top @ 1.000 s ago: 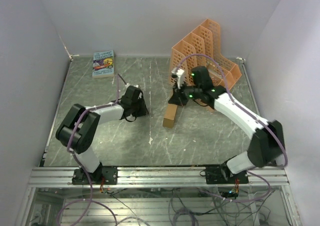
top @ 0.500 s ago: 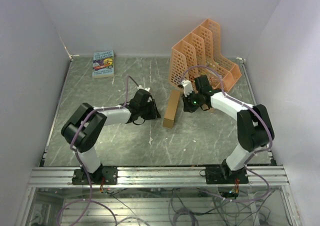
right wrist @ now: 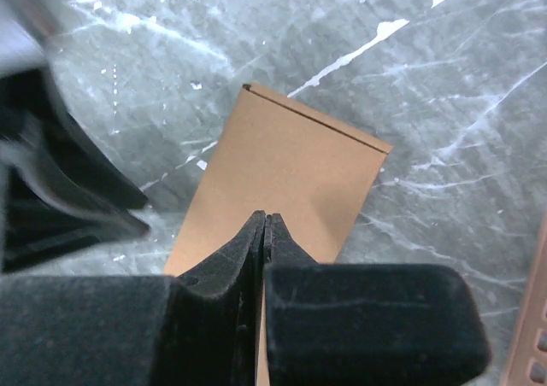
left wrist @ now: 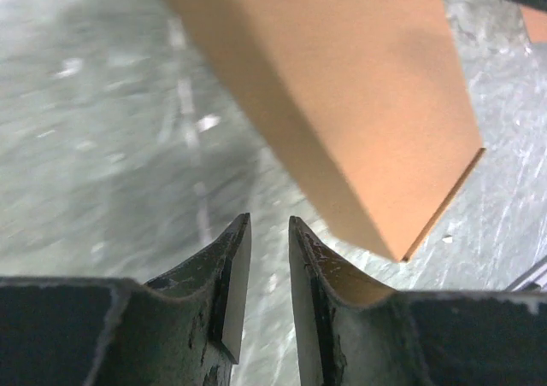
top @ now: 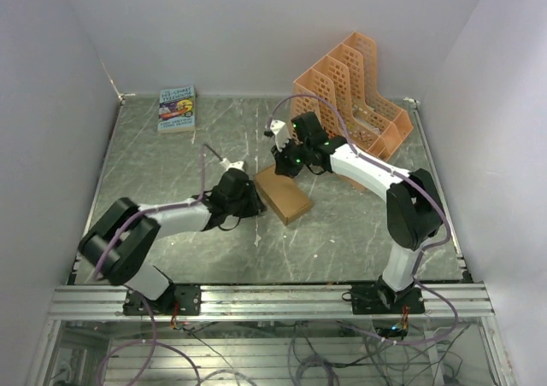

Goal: Fold the paper box

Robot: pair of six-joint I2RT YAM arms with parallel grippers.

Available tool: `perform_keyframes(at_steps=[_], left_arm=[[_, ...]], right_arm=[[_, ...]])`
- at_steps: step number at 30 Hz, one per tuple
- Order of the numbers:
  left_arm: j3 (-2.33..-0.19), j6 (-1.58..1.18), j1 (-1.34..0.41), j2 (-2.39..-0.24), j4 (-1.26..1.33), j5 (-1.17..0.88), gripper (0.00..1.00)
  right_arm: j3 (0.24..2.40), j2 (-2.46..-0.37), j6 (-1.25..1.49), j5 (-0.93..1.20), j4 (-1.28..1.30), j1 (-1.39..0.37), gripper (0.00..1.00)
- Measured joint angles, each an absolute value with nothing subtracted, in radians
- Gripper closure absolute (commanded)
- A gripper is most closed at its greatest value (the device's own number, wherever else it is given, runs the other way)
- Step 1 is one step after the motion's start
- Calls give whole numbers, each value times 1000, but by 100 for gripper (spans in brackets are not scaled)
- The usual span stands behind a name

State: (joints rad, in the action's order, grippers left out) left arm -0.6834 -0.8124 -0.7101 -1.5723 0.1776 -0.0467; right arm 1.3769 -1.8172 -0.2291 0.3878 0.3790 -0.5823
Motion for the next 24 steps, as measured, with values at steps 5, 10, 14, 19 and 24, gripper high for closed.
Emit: perform_keyframes(at_steps=[5,10,14,19,24], left_arm=[[-563,-844,-664,-1368,83,20,64],[-501,-835,-664,-1183,14,23,58],[-535,-792,-651,-1081,1,7,33],[-657,-749,-569,-1009,0,-54,5],[-988,-710,-504,-1004,-83,-98,5]], right_arm=[[1352,-1824,-234,416,396,-572,100],[1269,-1738,-311,543,431,-550,98],[1179,-1598,-395,670,456,-528,89],[1164,-1431,-450,777,481,-389,35],[1349,-1374,-466,796,505,-231,0]])
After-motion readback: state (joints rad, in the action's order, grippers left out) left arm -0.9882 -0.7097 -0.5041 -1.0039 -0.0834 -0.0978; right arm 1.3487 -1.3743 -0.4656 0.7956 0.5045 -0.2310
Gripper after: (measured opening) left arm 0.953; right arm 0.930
